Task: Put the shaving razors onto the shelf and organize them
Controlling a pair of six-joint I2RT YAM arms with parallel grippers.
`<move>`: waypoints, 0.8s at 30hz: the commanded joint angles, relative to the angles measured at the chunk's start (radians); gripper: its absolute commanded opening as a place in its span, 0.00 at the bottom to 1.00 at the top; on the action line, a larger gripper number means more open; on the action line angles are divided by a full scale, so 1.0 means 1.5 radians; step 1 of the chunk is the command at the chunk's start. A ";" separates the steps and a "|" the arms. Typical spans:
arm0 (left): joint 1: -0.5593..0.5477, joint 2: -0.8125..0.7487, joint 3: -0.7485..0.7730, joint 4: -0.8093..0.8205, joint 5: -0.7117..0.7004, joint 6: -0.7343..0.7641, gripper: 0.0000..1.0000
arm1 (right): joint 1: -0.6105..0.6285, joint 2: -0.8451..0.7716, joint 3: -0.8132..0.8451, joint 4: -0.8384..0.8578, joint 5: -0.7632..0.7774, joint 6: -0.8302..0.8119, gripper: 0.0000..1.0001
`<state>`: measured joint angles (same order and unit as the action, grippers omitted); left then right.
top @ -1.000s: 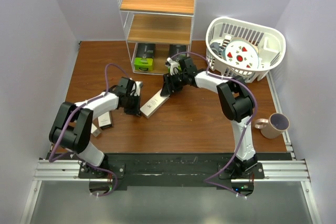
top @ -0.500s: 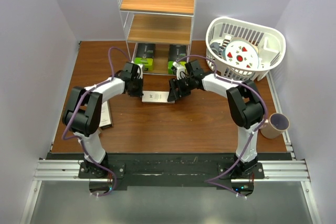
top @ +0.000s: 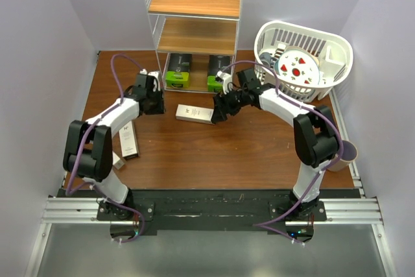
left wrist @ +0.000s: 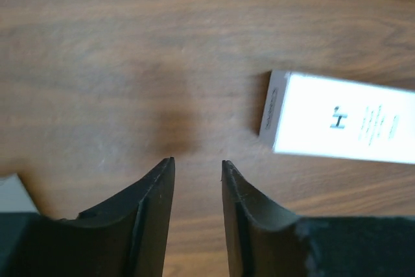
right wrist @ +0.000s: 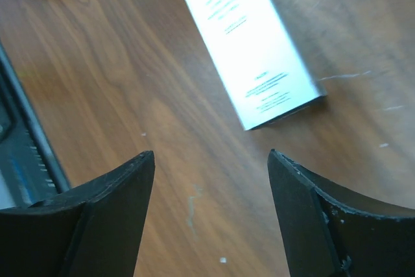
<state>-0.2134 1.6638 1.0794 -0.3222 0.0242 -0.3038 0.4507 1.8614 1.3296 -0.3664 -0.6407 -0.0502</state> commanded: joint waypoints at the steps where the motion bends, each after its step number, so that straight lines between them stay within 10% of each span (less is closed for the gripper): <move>1: 0.009 -0.059 -0.061 0.006 0.019 -0.013 0.43 | 0.001 -0.007 0.054 0.022 0.023 -0.128 0.77; 24: 0.056 -0.094 -0.107 0.065 0.065 0.024 0.43 | 0.037 0.144 0.154 -0.036 -0.001 -0.464 0.98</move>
<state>-0.1364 1.5383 0.9195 -0.2665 0.1009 -0.2901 0.4915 2.0583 1.4982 -0.3630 -0.6235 -0.6563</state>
